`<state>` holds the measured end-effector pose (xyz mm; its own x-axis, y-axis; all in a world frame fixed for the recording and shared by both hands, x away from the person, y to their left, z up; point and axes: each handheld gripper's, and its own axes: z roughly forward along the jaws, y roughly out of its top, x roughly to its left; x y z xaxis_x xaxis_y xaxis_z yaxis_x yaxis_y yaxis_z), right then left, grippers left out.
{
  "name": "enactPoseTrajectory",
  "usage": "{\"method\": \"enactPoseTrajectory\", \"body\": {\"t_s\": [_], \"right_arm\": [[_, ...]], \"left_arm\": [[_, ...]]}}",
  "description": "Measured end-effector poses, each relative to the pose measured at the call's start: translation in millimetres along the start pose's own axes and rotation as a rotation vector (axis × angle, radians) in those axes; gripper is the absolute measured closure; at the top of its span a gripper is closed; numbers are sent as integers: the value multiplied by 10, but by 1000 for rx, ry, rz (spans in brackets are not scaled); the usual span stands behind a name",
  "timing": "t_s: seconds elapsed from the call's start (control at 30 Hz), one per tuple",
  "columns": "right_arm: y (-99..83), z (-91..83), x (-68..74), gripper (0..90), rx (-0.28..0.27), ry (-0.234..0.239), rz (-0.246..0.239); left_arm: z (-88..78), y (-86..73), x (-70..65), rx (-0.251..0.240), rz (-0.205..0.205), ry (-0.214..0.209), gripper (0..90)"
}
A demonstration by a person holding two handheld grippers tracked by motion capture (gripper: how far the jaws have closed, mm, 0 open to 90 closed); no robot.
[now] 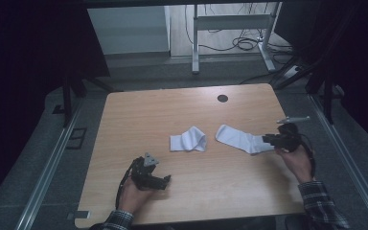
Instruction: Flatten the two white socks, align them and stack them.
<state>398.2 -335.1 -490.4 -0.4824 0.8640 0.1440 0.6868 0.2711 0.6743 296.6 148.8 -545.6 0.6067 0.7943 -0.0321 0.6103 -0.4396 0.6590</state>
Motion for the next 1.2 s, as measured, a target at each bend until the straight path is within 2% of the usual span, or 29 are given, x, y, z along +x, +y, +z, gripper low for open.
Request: {"method": "enactPoseTrajectory", "body": {"t_s": [0.1,0.17,0.2,0.3,0.4,0.53,0.6,0.77,0.8,0.9,0.93,0.97,1.03,1.1,1.13,1.2], "right_arm": [[-7,205,166,798,38,20,-46],[-12,266,203,795,51,26,-65],[-28,358,259,794,76,12,-106],[-68,417,286,797,100,7,-124],[-103,378,287,805,108,23,-121],[-172,311,316,807,121,46,-135],[-261,225,361,807,132,54,-161],[-371,124,409,807,144,80,-167],[-402,90,434,790,147,80,-176],[-394,41,429,735,125,88,-179],[-394,41,429,735,125,88,-179],[-370,6,396,712,100,82,-174],[-353,-32,348,710,81,60,-166],[-350,-67,278,704,68,47,-146],[-350,-67,278,704,68,47,-146],[-363,-105,196,704,63,23,-132]], "left_arm": [[0,1,-1,0,-1,1,0],[1,1,-3,0,-4,2,0],[5,4,-7,-1,-9,5,0],[11,19,-13,5,-19,13,0],[17,70,-30,25,-45,34,11],[14,119,-69,23,-33,23,136],[26,186,-146,11,-11,8,138],[36,310,-277,-16,28,-21,179],[50,382,-341,-32,50,-35,194],[95,510,-436,-63,59,-74,268],[95,510,-436,-63,59,-74,286],[154,609,-513,-80,69,-98,306],[231,716,-590,-91,78,-94,343],[321,828,-647,-113,57,-113,413],[321,828,-647,-113,57,-113,444],[426,942,-709,-122,44,-121,456]]}}
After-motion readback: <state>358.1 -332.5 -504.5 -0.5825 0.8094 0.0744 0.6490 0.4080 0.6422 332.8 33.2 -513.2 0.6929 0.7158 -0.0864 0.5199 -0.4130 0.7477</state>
